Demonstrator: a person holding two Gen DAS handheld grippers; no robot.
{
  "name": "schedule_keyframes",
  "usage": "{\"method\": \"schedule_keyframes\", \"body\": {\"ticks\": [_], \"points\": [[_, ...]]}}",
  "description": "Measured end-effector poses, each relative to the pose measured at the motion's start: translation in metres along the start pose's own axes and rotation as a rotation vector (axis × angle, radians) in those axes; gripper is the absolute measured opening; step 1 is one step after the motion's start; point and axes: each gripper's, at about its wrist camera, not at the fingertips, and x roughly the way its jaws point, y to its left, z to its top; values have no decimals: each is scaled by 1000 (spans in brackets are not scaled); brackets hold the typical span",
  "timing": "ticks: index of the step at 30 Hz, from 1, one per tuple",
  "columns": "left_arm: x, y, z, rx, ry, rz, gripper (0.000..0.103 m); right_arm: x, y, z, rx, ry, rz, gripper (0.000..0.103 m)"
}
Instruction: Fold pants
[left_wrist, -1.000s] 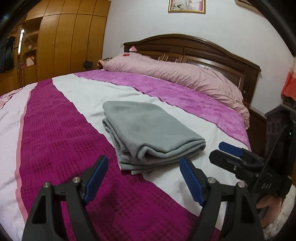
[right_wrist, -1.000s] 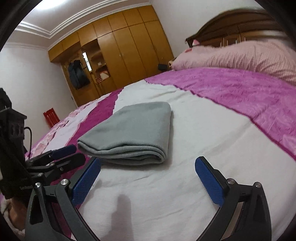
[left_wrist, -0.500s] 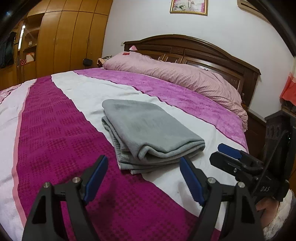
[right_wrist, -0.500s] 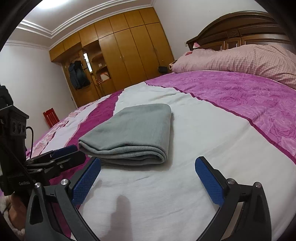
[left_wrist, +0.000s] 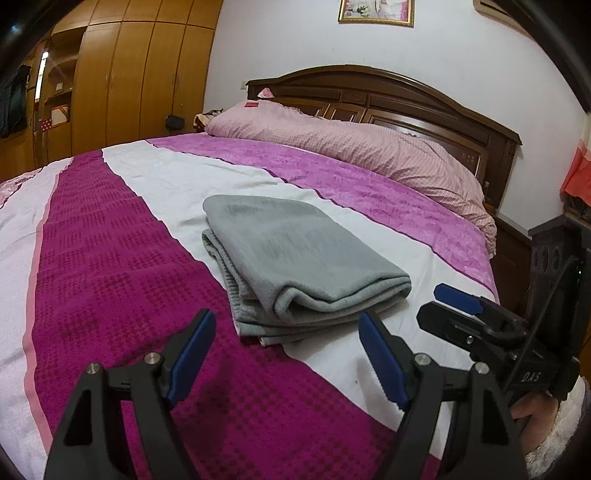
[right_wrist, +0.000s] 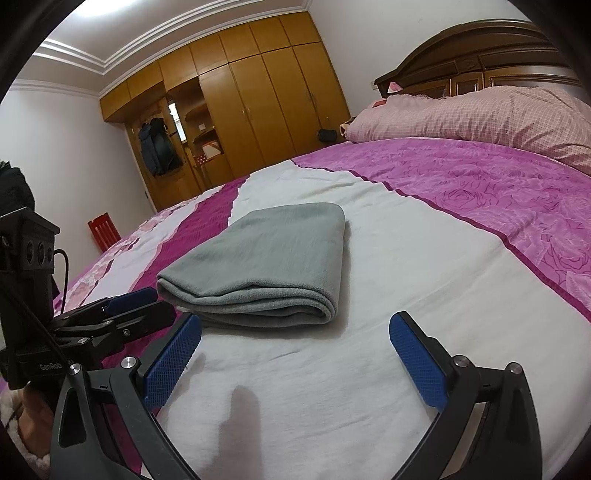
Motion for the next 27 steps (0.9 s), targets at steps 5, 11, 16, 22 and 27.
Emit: {"method": "schedule_keyframes", "body": {"ticks": [5,11,16,22,27], "points": [[1,-1,0,3,2,2,83,0,0,0,0,0,0,102],[1,-1,0,3,2,1,83,1,1,0,1,3,1,102],[1,0,0,2,2,0,83,1,1,-1,2,5,1,102],[1,-1,0,7,3,2,83,1,1,-2,2,5,1,102],[1,-3,-1,20,2,6,83,1,2,-2,4,6,2,102]]}}
